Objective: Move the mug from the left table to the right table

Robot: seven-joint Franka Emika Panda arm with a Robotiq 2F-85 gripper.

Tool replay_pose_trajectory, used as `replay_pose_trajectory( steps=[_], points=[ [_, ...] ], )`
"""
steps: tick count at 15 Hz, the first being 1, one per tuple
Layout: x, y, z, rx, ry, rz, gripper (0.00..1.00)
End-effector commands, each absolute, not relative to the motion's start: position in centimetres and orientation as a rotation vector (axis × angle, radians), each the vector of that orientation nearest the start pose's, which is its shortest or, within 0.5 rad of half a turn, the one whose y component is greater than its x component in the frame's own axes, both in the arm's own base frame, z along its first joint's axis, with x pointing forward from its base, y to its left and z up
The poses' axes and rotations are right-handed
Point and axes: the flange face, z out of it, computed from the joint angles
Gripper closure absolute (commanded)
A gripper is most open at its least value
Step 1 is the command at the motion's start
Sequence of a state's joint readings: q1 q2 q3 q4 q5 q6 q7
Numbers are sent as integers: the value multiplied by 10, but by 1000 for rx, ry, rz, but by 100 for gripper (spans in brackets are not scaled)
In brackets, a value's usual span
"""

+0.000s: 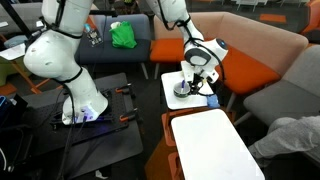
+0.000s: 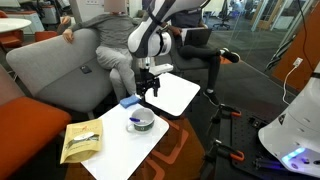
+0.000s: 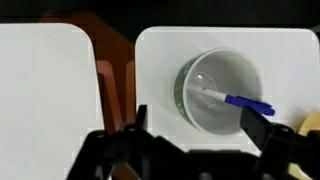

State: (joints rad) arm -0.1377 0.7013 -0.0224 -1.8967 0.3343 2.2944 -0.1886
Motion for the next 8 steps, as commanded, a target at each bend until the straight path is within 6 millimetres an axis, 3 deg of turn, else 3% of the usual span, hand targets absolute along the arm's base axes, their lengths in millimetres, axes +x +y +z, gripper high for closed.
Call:
replay_pose_trajectory(
  steps=[1, 8],
  points=[
    [600, -86, 86, -2820, 339, 461, 0],
    [610, -66, 37, -2782, 282, 585, 0]
  ],
)
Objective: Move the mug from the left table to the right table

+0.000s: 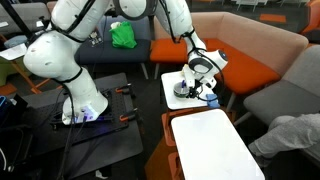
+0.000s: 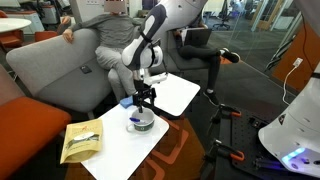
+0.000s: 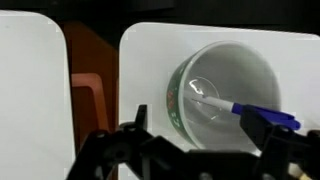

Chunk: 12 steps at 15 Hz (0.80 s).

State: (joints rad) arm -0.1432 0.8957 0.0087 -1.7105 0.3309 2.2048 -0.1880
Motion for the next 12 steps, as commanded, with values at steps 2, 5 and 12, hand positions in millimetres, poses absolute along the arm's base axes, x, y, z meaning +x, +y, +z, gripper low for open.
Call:
replay_pose_trajectory(
  steps=[2, 5, 12],
  points=[
    [609, -63, 25, -2794, 286, 630, 0],
    [606, -65, 16, -2831, 259, 645, 9],
    [609, -66, 17, -2846, 180, 630, 69]
  ],
)
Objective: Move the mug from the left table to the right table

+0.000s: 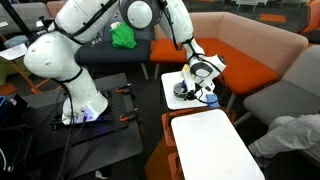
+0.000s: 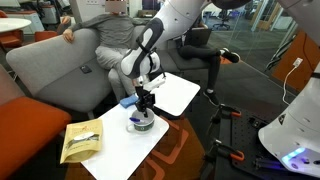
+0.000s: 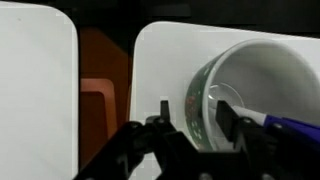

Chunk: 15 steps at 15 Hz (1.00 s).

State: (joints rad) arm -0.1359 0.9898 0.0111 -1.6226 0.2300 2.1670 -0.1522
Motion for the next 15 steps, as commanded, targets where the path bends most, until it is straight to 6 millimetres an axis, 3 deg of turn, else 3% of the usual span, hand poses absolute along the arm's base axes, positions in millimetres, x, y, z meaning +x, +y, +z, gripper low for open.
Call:
replay_pose_trajectory(
  steps=[1, 4, 5, 11, 15],
  points=[
    [610, -66, 18, -2847, 180, 633, 76],
    [611, -66, 20, -2862, 180, 636, 98],
    [612, -67, 21, -2867, 180, 636, 100],
    [617, -77, 34, -2917, 206, 583, 97],
    [627, -90, 61, -2943, 245, 460, 97]
  ],
)
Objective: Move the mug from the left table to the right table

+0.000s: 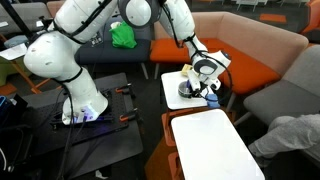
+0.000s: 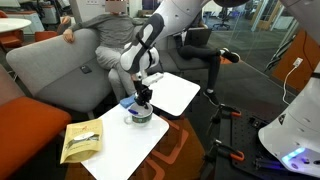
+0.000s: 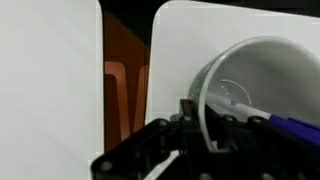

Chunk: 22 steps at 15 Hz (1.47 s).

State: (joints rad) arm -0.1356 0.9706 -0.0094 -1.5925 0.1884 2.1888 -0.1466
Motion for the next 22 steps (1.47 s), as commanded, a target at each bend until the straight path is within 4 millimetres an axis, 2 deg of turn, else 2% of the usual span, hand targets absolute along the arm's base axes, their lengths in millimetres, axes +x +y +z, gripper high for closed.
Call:
replay_pose_trajectory(
  steps=[1, 4, 7, 16, 19, 22],
  points=[
    [629, -94, 68, -2945, 257, 439, 97],
    [630, -112, 86, -2935, 351, 388, 97],
    [622, -142, 94, -2904, 487, 331, 97],
    [554, -263, 108, -2631, 1038, 169, 97],
    [530, -293, 109, -2508, 1234, 187, 97],
    [511, -316, 104, -2398, 1442, 223, 97]
  ],
)
